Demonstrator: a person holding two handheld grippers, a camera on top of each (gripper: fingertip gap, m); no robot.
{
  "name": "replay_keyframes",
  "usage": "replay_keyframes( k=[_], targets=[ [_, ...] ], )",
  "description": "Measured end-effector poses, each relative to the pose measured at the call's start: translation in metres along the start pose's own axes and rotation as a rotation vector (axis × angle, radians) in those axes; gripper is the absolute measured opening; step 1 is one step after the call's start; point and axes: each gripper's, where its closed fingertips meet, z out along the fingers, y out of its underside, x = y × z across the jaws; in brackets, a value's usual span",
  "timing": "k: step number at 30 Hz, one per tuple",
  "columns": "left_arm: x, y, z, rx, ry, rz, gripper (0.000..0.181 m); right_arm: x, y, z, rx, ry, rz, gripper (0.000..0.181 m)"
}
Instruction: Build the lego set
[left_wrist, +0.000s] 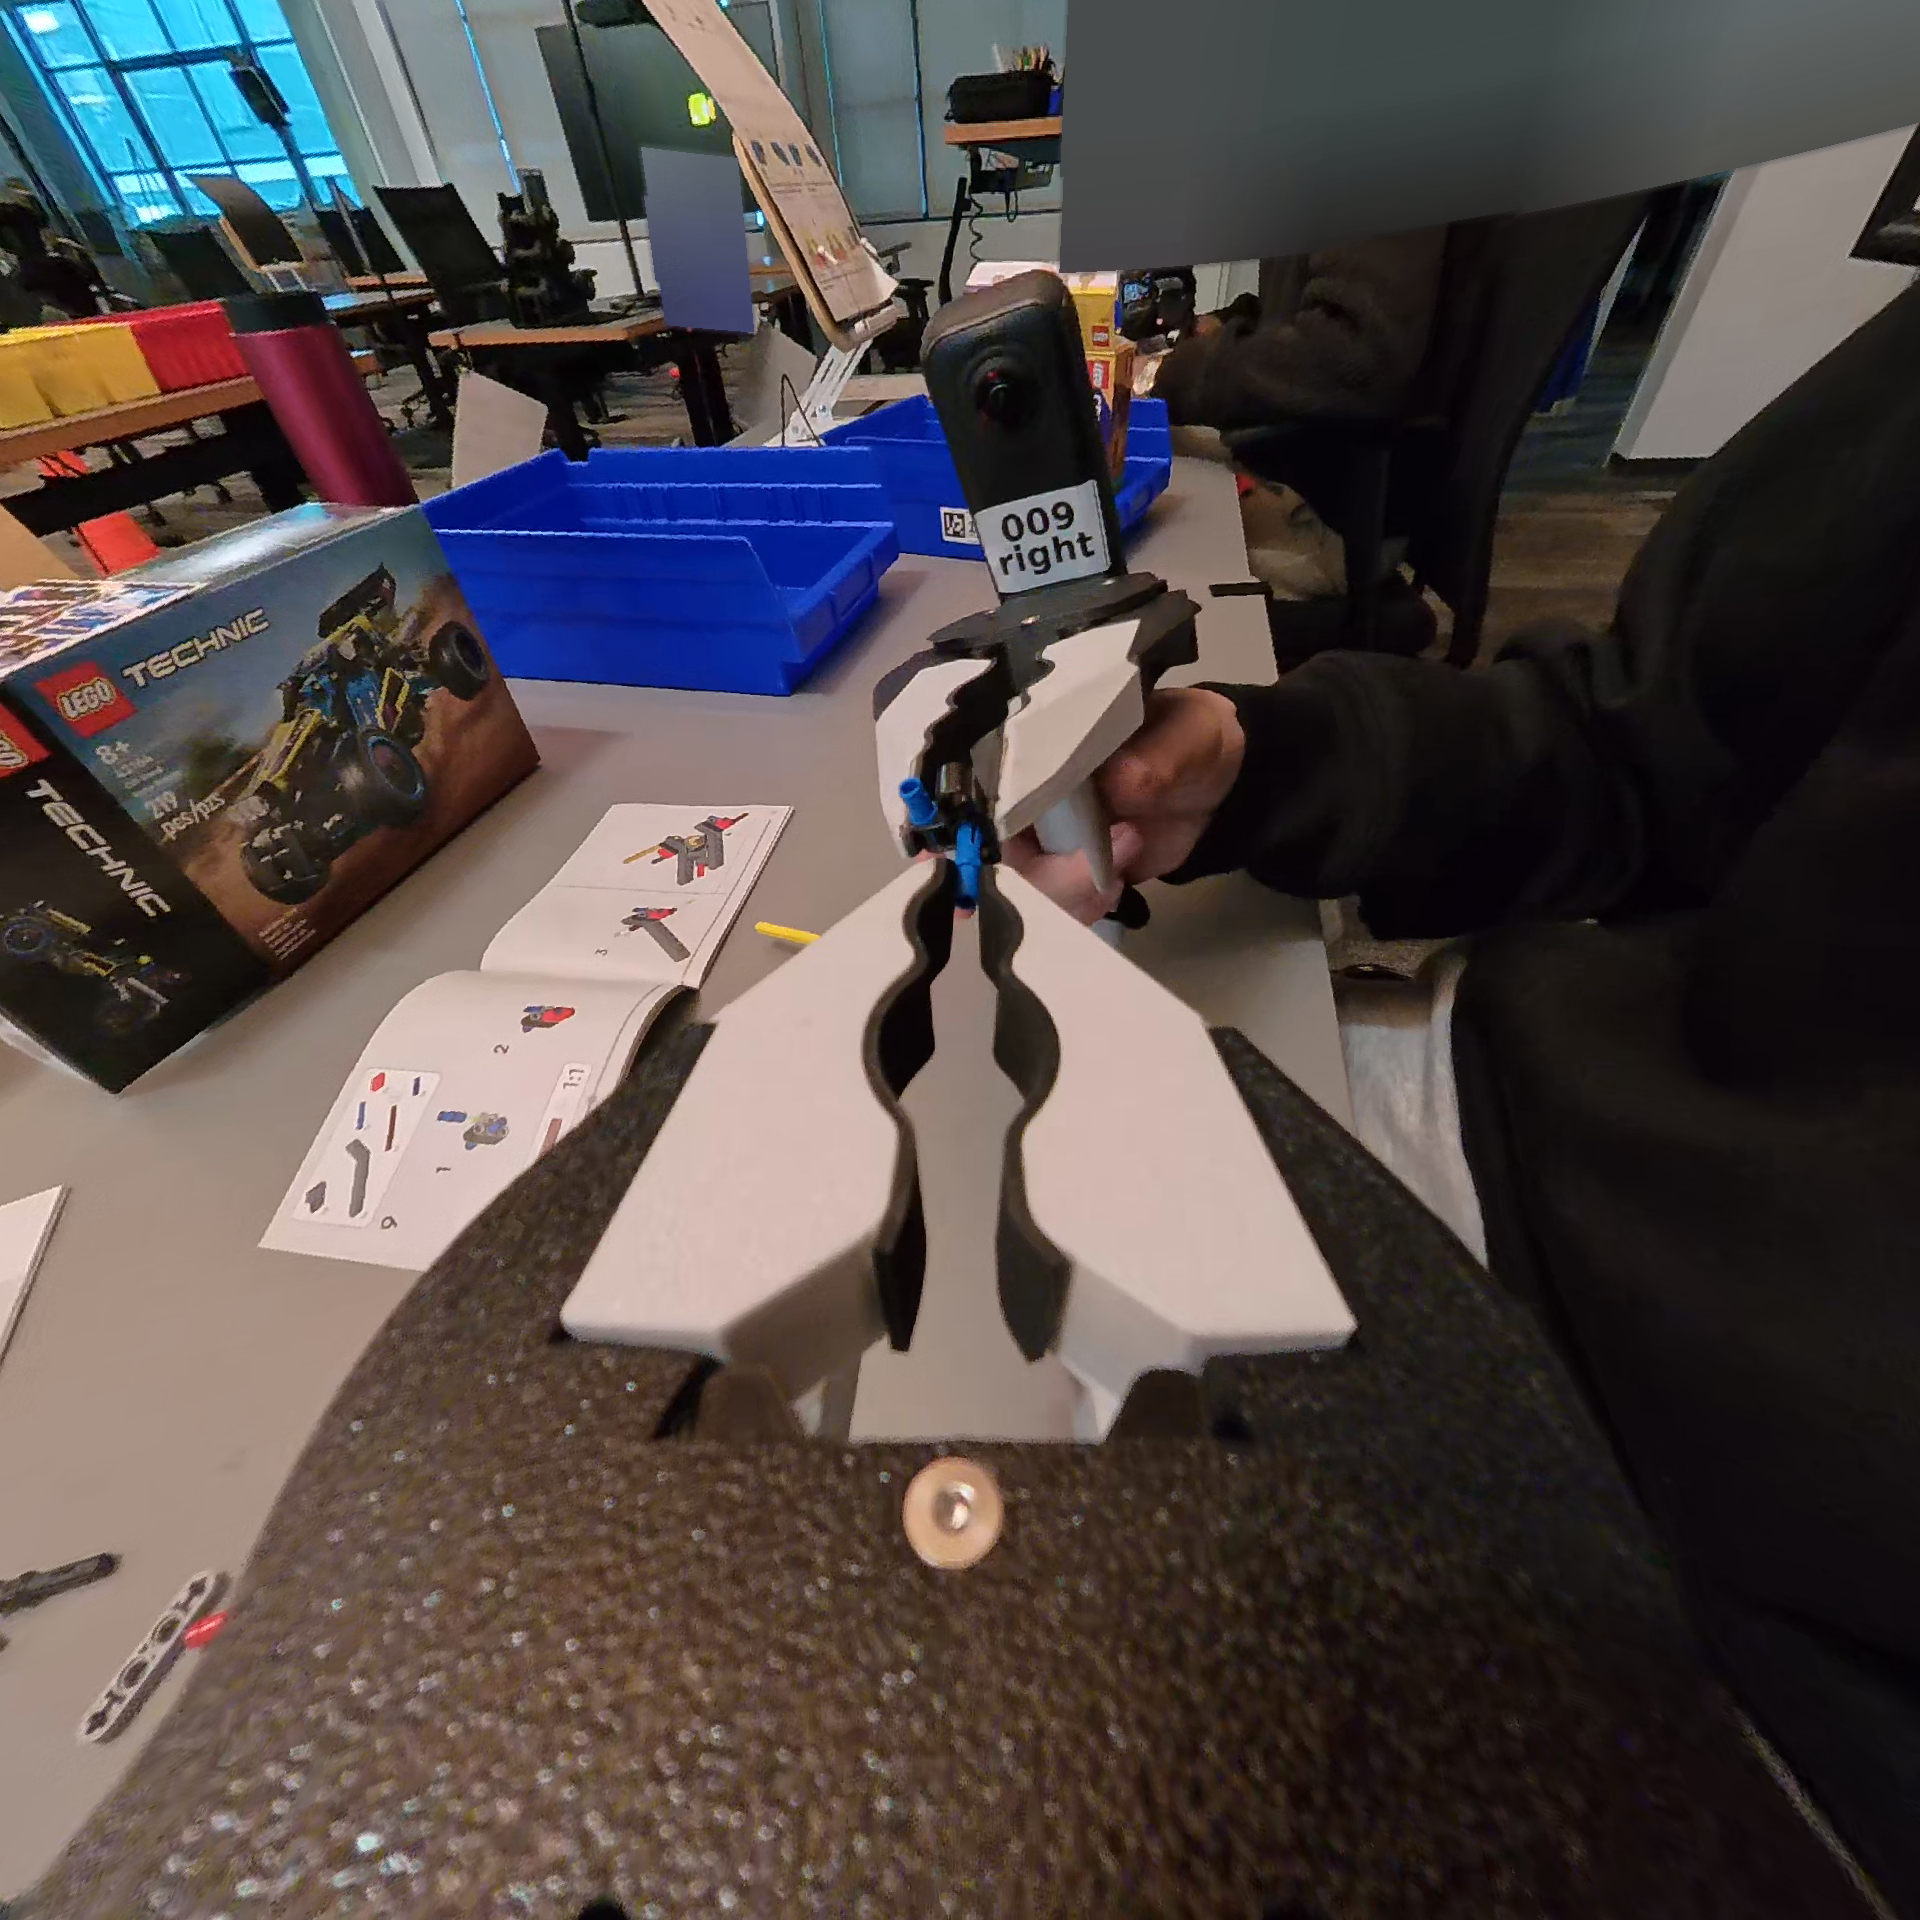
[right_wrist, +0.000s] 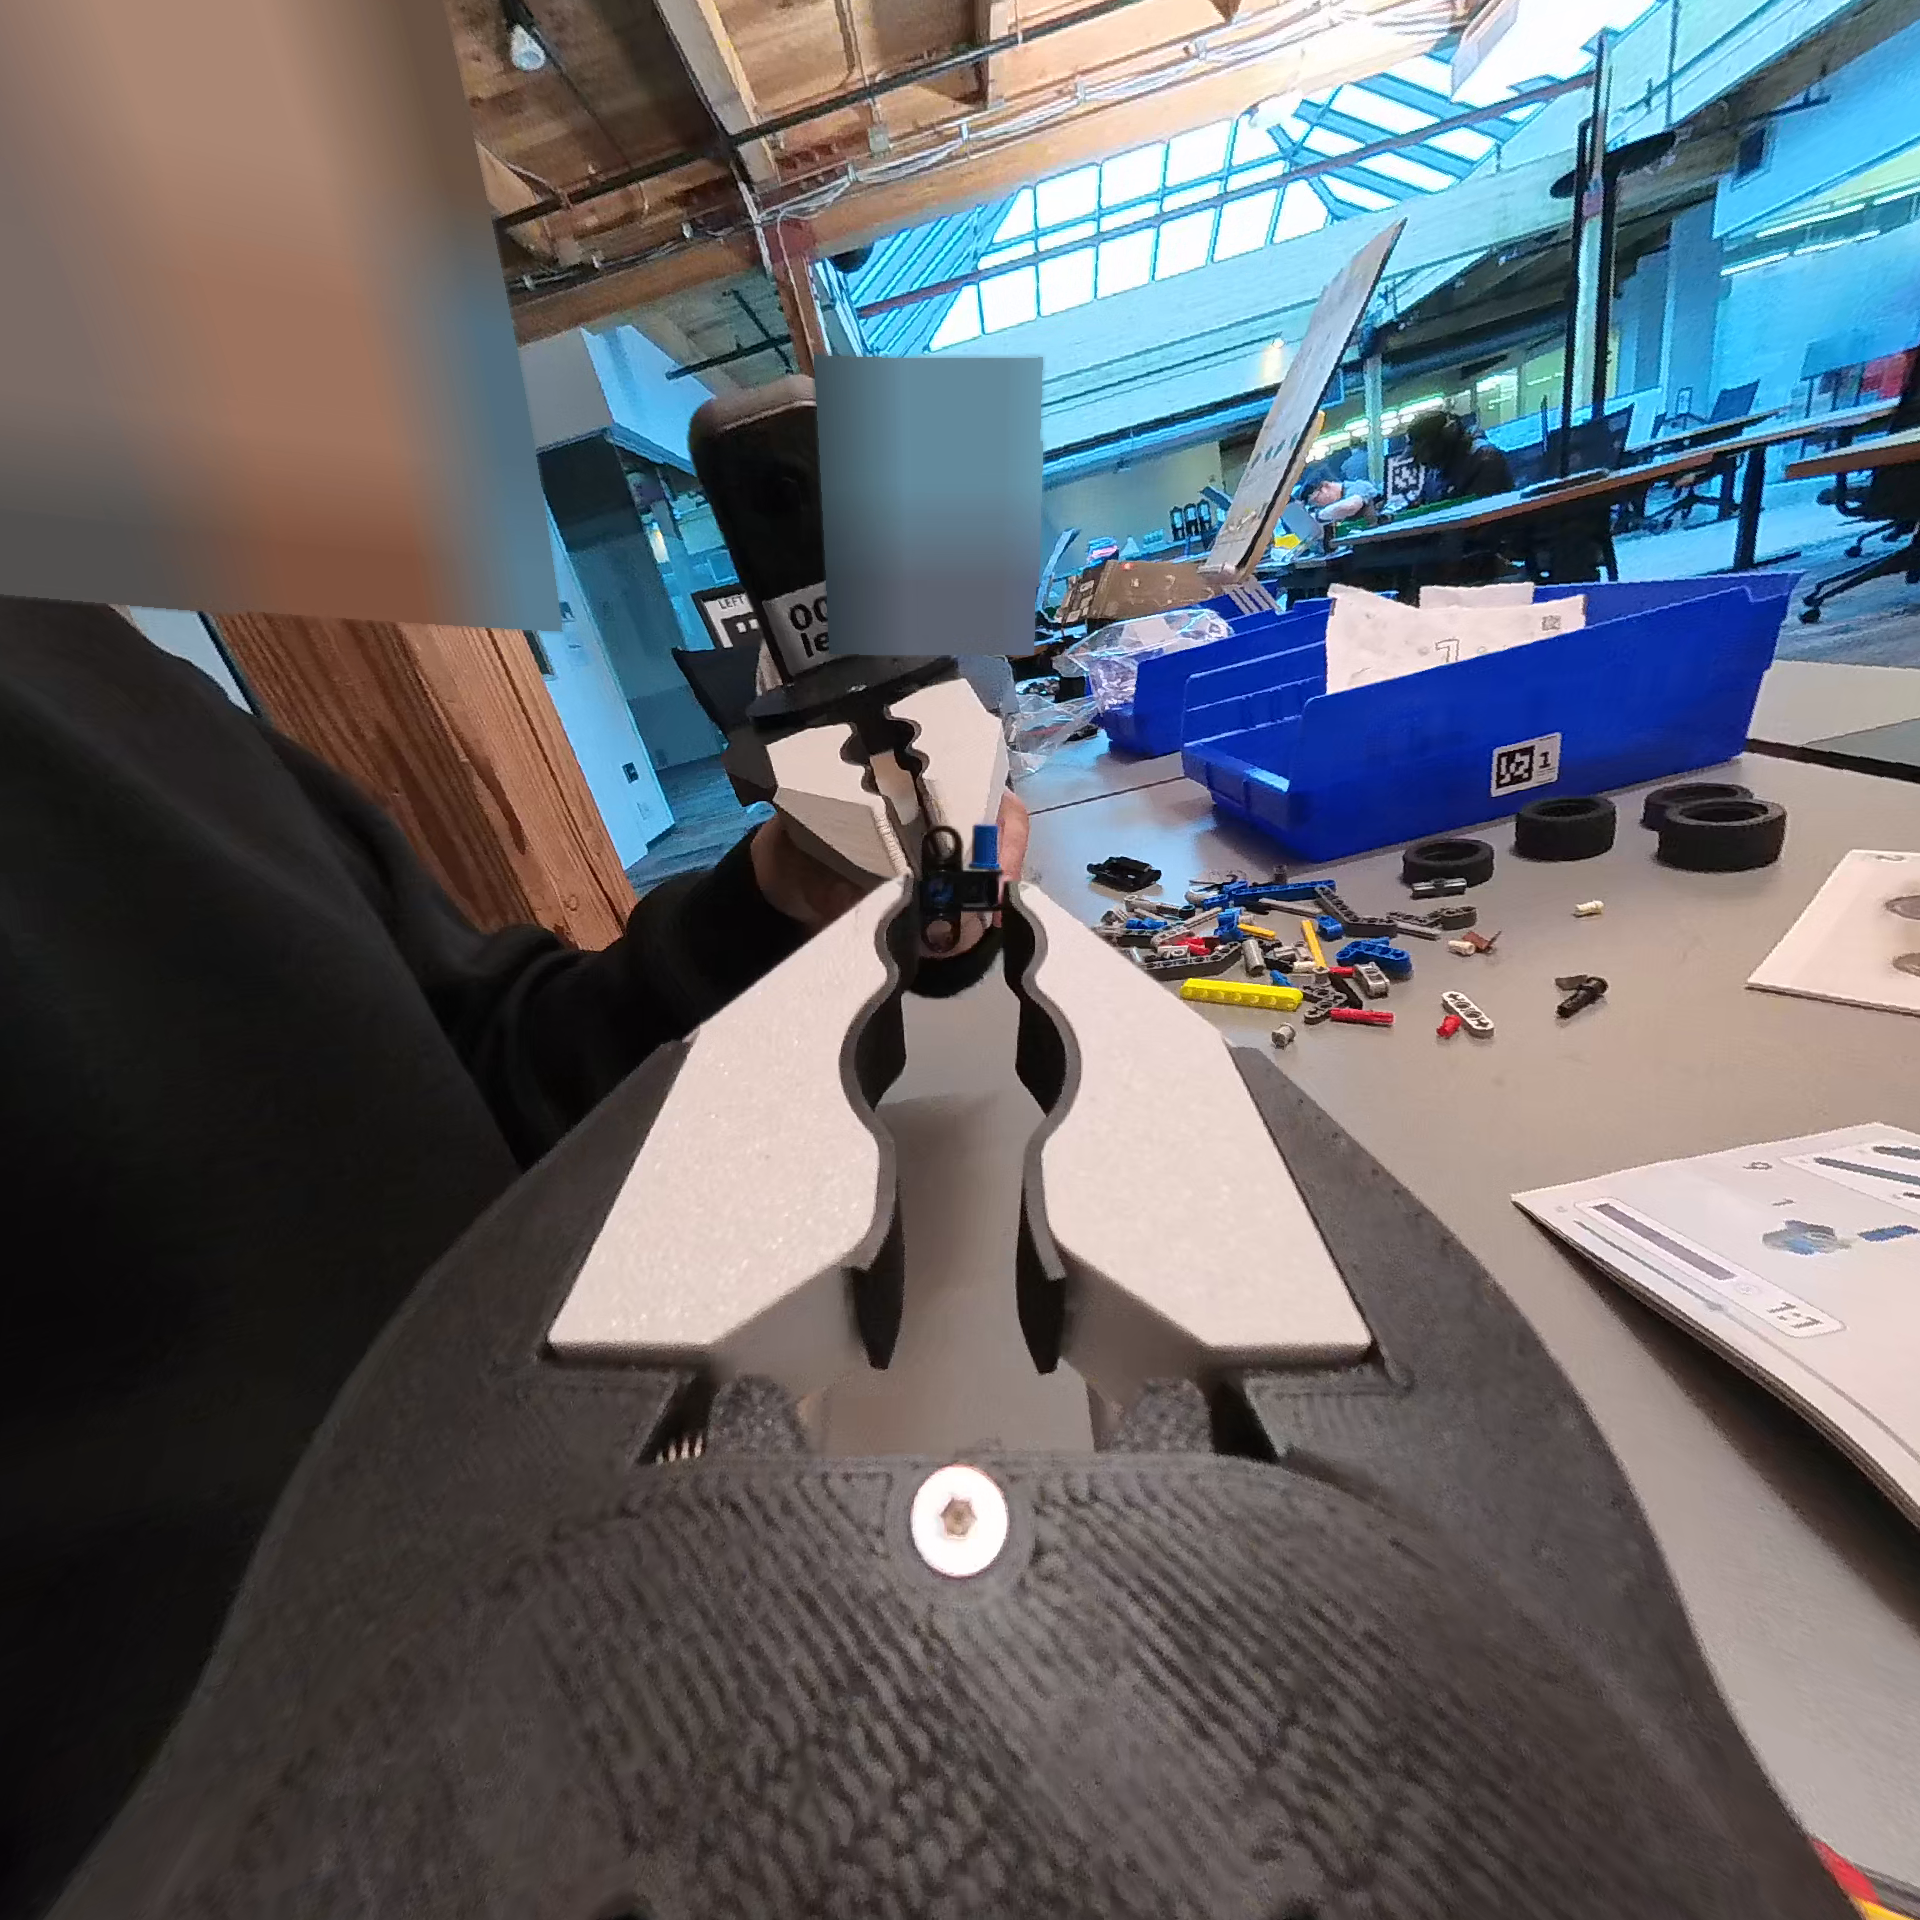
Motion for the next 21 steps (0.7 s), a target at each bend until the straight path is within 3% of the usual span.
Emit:
replay_keyframes(
  k=[7, 16, 21],
  targets=[
    [-0.001, 0.003, -0.001, -0.001, 0.011, -0.015, 0.002, 0.001, 0.004, 0.001, -0.057, 0.041, -0.088, 0.014],
    [0.002, 0.001, 0.003, 0.082, 0.087, -0.122, 0.003, 0.0, 0.008, -0.001, -0.069, -0.001, -0.029, 0.014],
    [0.0, 0.007, 0.005, 0.037, 0.059, -0.086, 0.002, 0.004, 0.013, -0.002, -0.124, 0.046, -0.105, 0.014]
  ],
)
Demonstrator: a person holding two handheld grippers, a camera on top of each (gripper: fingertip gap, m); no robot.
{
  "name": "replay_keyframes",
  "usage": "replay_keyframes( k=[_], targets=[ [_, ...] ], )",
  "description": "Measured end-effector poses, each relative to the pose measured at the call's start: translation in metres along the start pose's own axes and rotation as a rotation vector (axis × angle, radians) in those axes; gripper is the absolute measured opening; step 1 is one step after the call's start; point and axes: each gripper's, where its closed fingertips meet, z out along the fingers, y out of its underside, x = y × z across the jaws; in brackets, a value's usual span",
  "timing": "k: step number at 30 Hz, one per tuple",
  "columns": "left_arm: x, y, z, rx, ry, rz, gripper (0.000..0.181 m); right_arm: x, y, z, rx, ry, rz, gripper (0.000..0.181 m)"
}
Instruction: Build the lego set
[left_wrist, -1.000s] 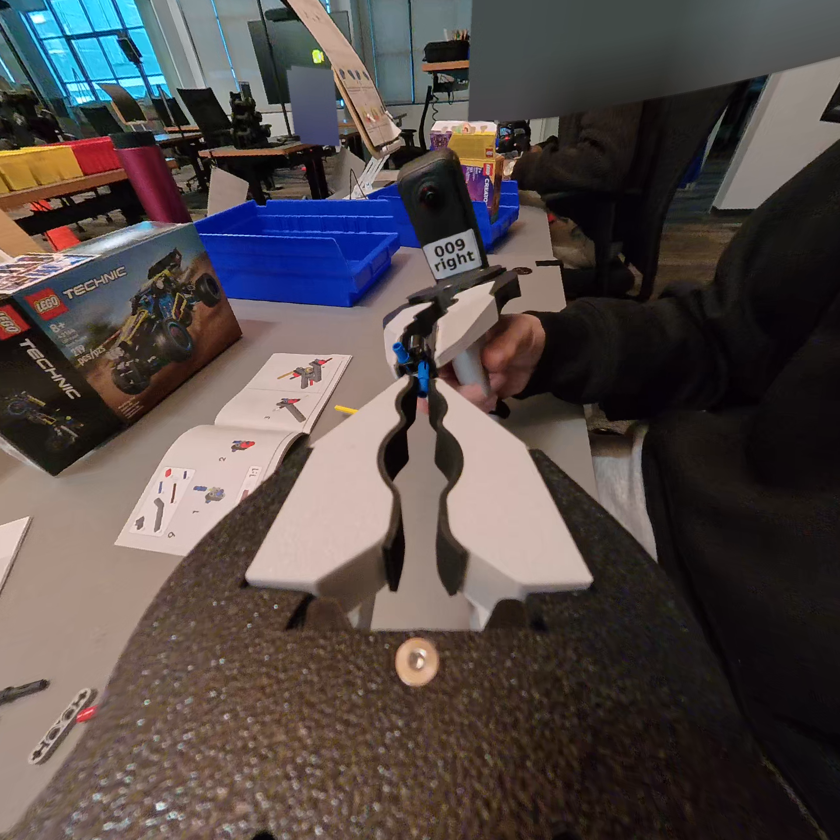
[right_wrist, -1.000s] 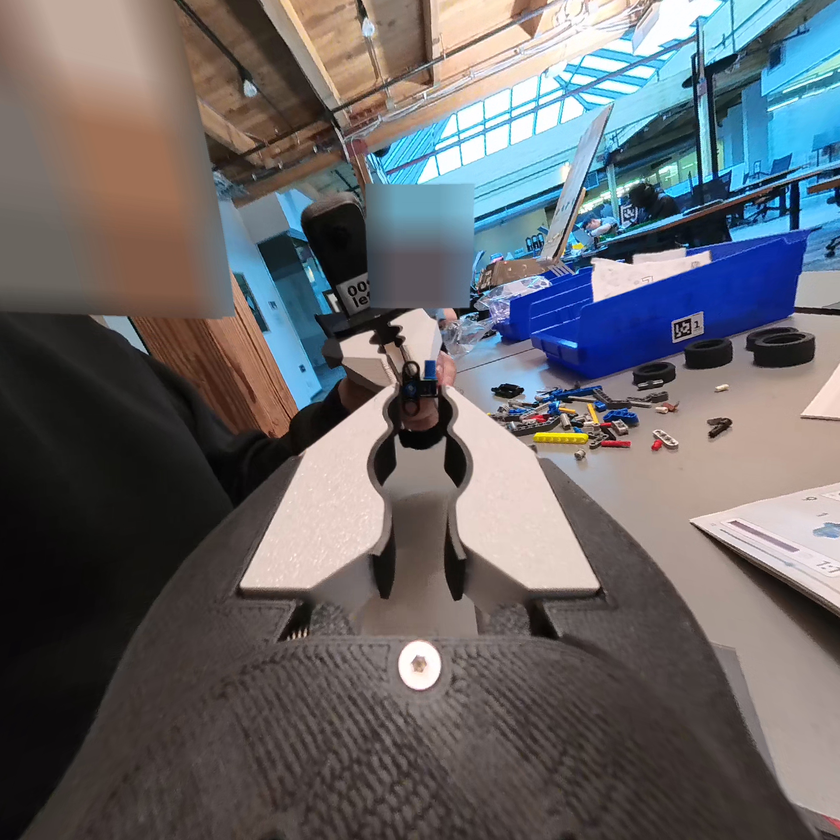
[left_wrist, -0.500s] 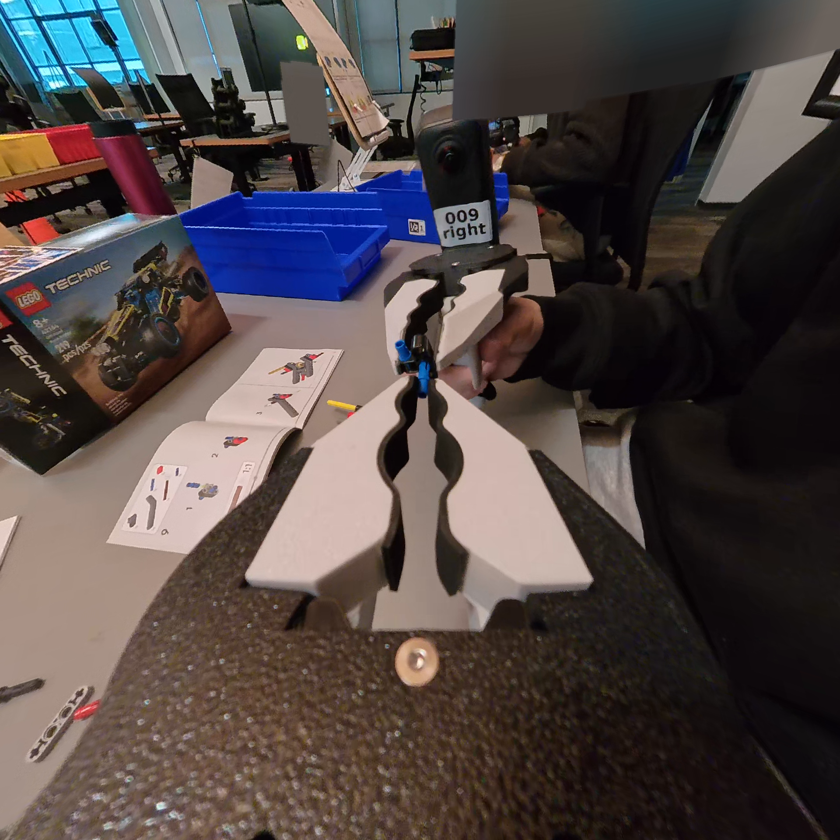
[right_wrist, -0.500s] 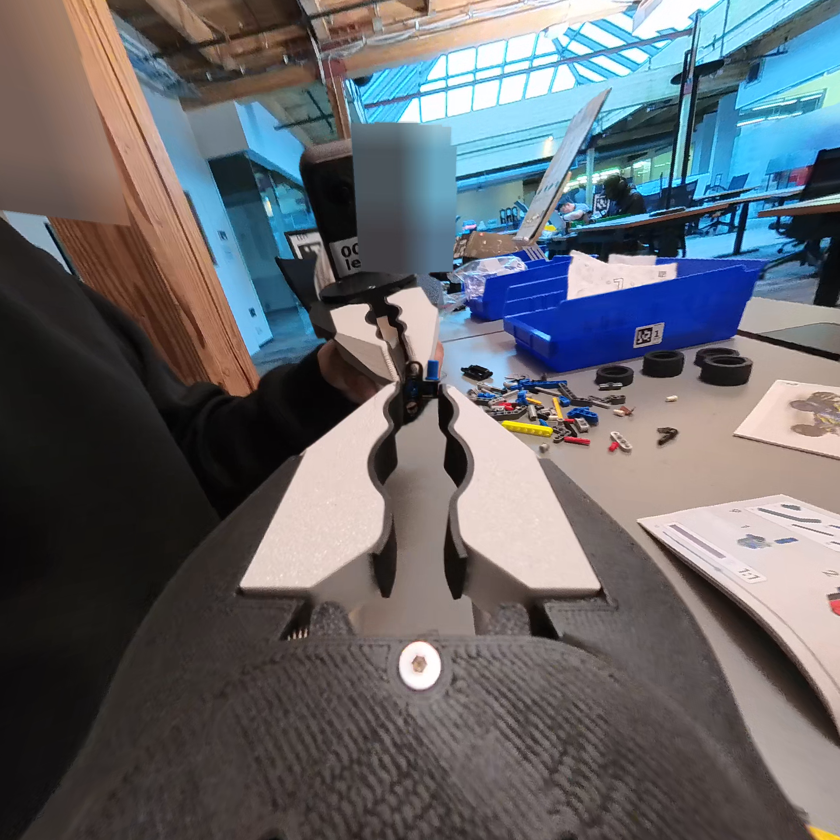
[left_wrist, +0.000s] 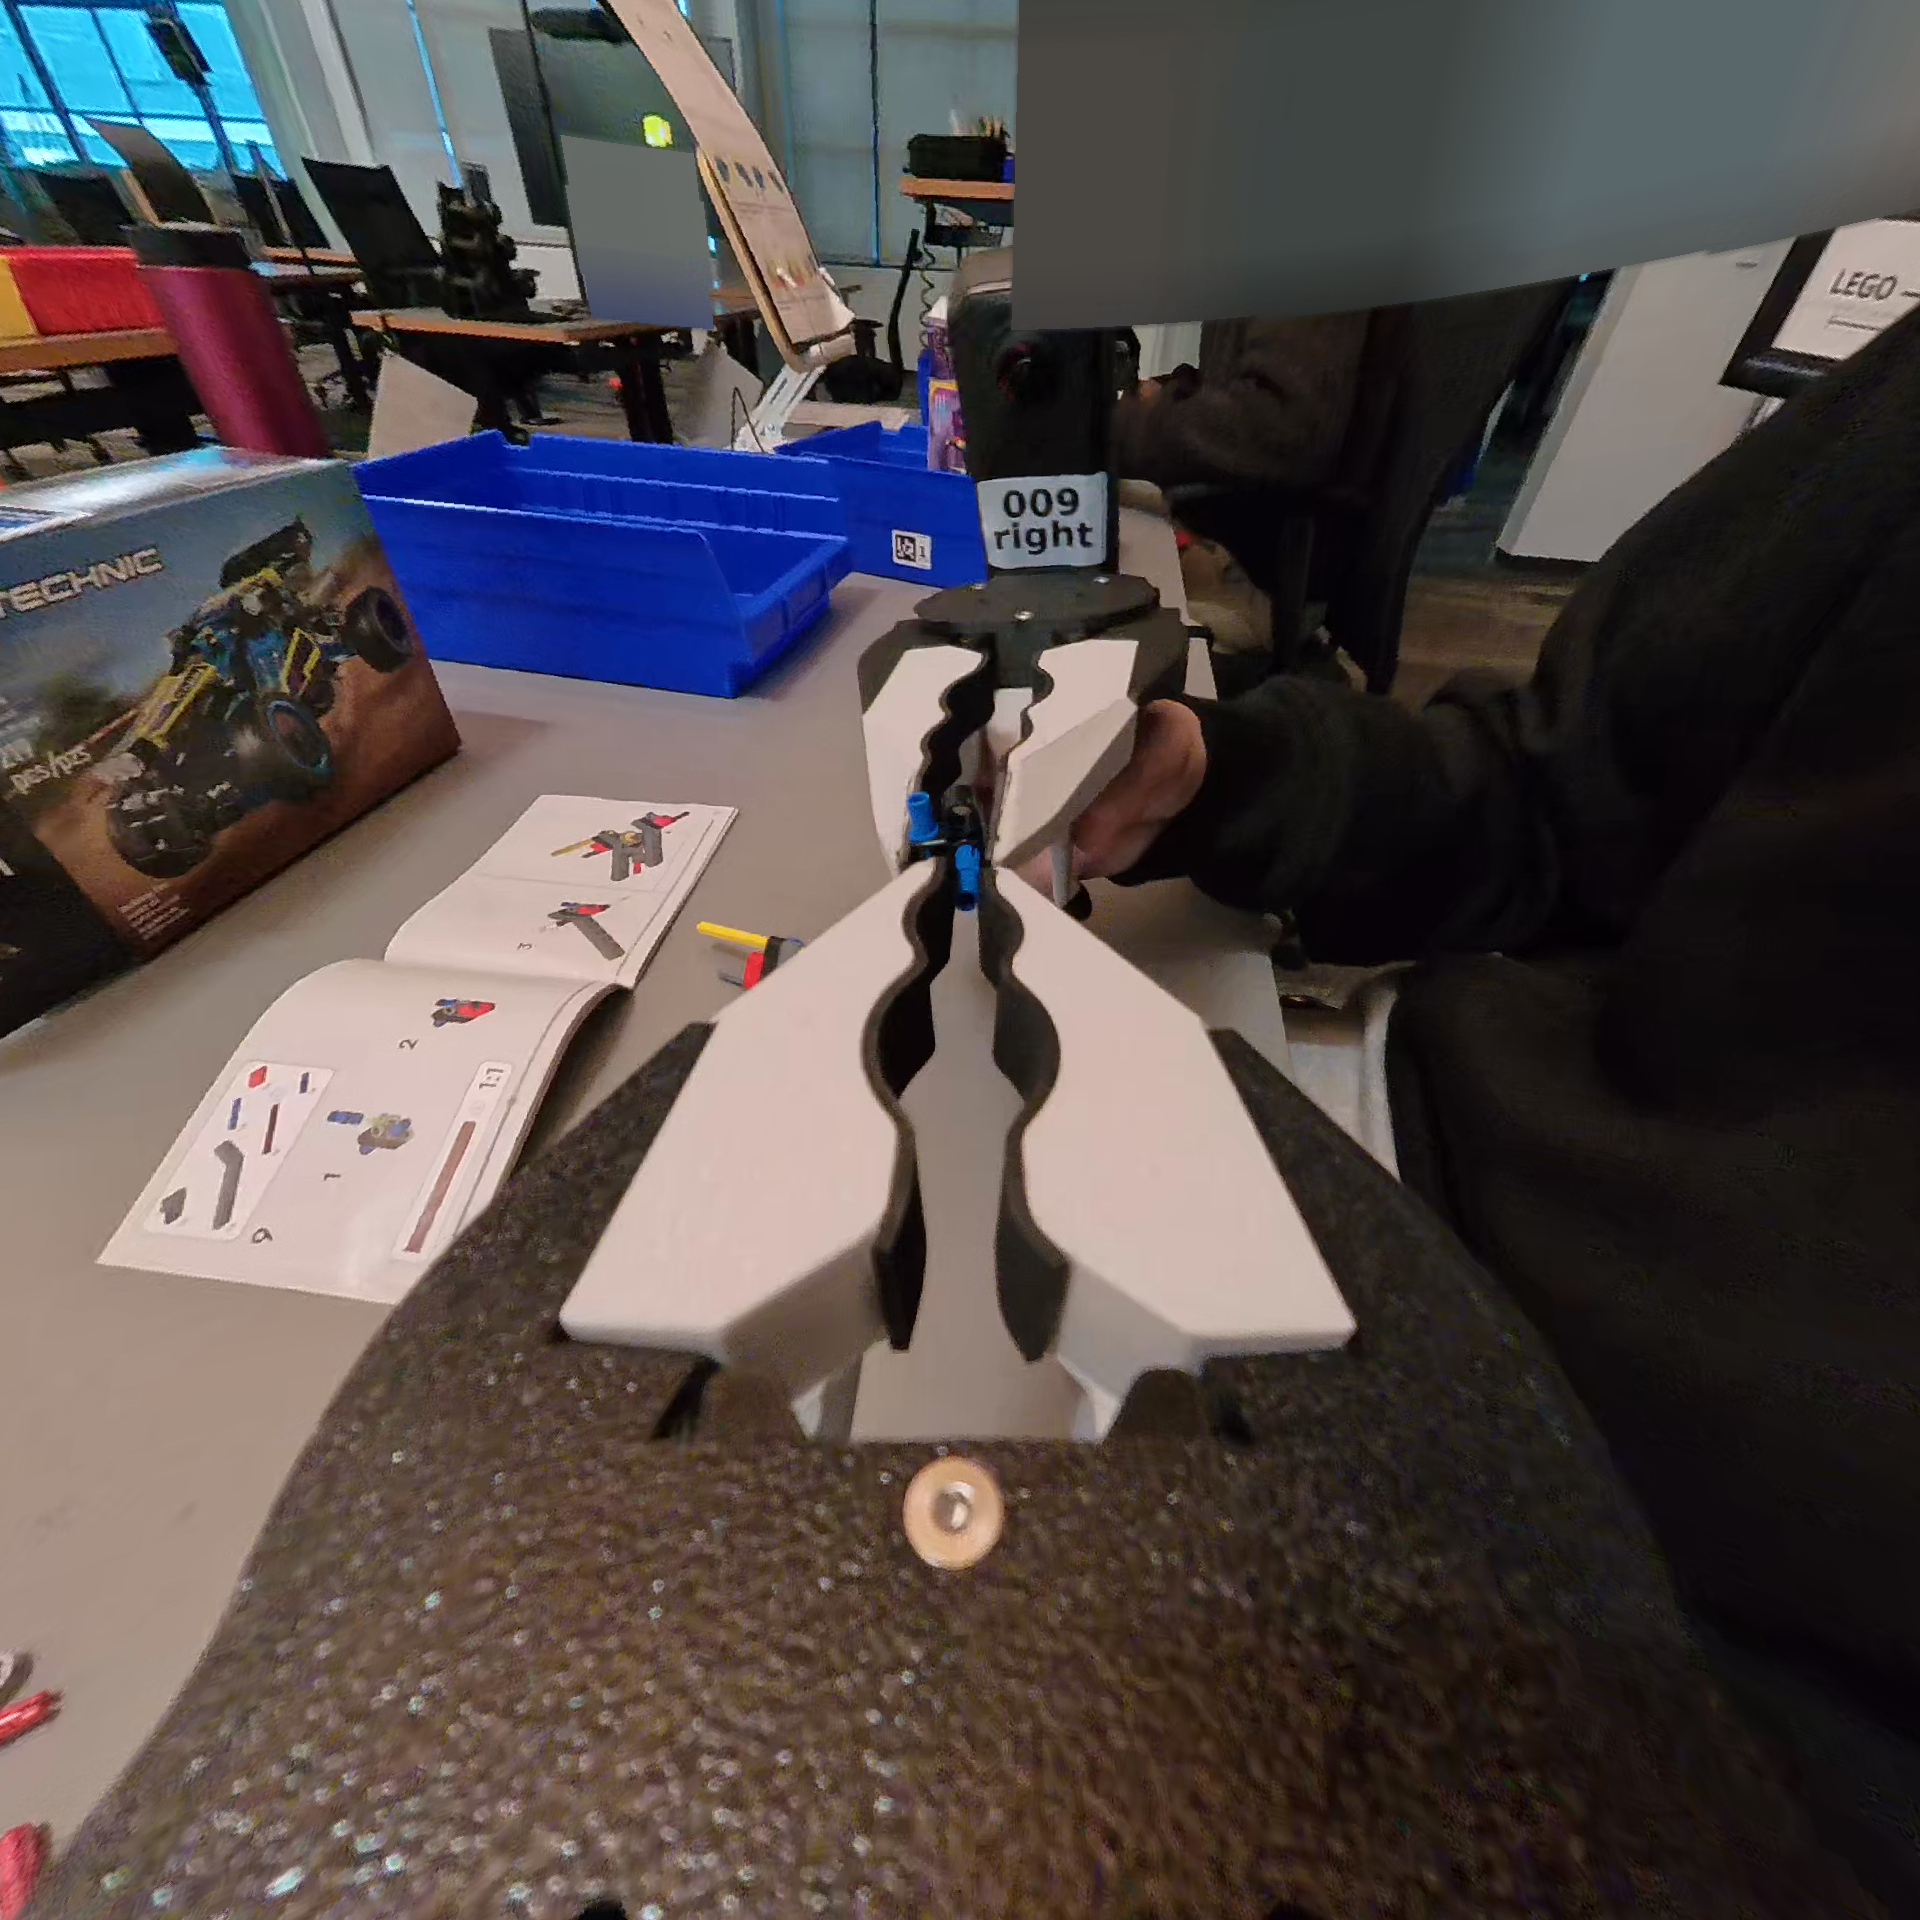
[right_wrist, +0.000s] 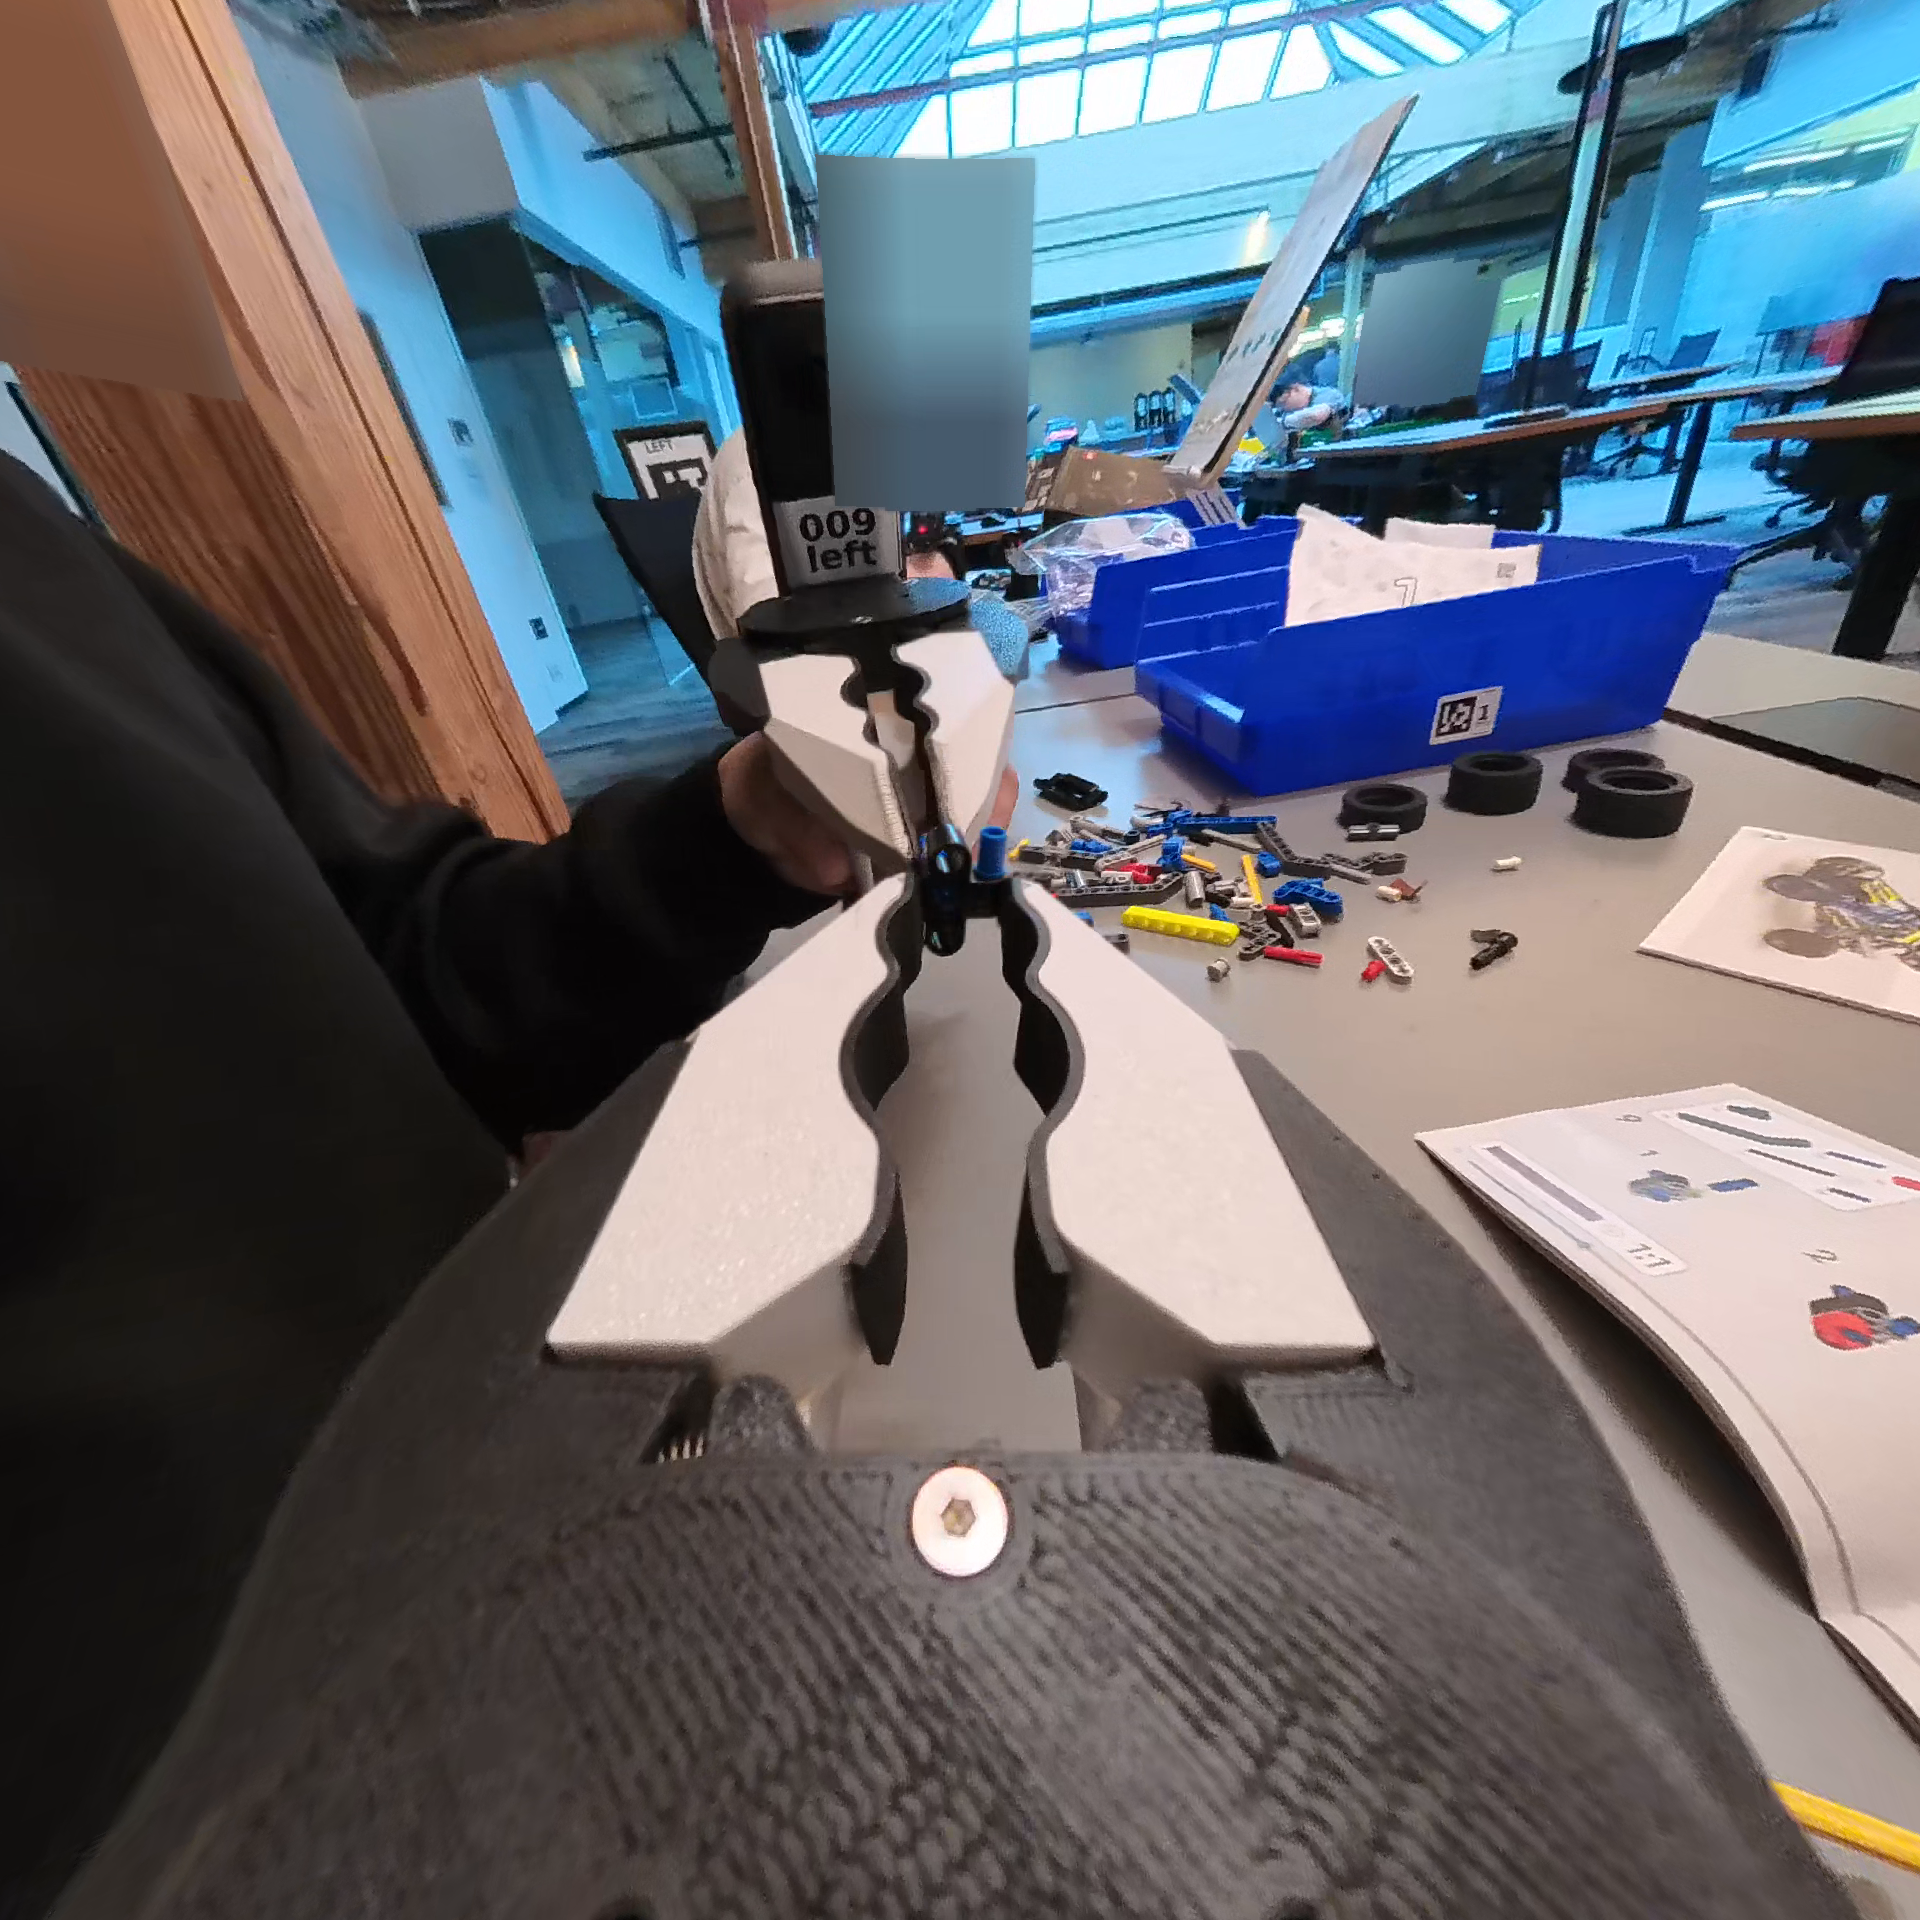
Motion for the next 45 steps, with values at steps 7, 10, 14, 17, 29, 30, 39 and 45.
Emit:
replay_keyframes(
  k=[7, 10, 14, 17, 29, 30, 39, 45],
  targets=[
    [0.001, 0.002, 0.002, -0.012, 0.001, 0.016, 0.002, -0.001, 0.0, -0.004, 0.001, -0.036, -0.015, 0.014],
    [0.001, 0.001, -0.002, -0.017, 0.006, 0.007, 0.002, -0.002, -0.003, -0.006, 0.021, -0.044, -0.009, 0.012],
    [0.002, 0.004, -0.002, -0.036, 0.013, 0.015, 0.002, -0.002, -0.004, -0.006, 0.027, -0.05, 0.008, 0.01],
    [0.004, 0.004, -0.002, -0.038, 0.017, 0.024, 0.002, -0.003, -0.004, -0.006, 0.023, -0.054, 0.013, 0.011],
    [0.009, 0.002, 0.001, -0.056, 0.009, 0.086, 0.002, -0.007, -0.004, -0.006, 0.008, -0.075, 0.024, 0.013],
    [0.009, 0.003, 0.001, -0.061, 0.005, 0.091, 0.002, -0.007, -0.003, -0.006, 0.006, -0.075, 0.028, 0.013],
    [0.009, 0.002, 0.001, -0.072, -0.004, 0.109, 0.002, -0.008, -0.001, -0.004, 0.004, -0.086, 0.015, 0.013],
    [0.009, 0.004, 0.002, -0.077, -0.005, 0.098, 0.002, -0.008, -0.001, -0.005, 0.009, -0.086, 0.022, 0.013]
  ],
)
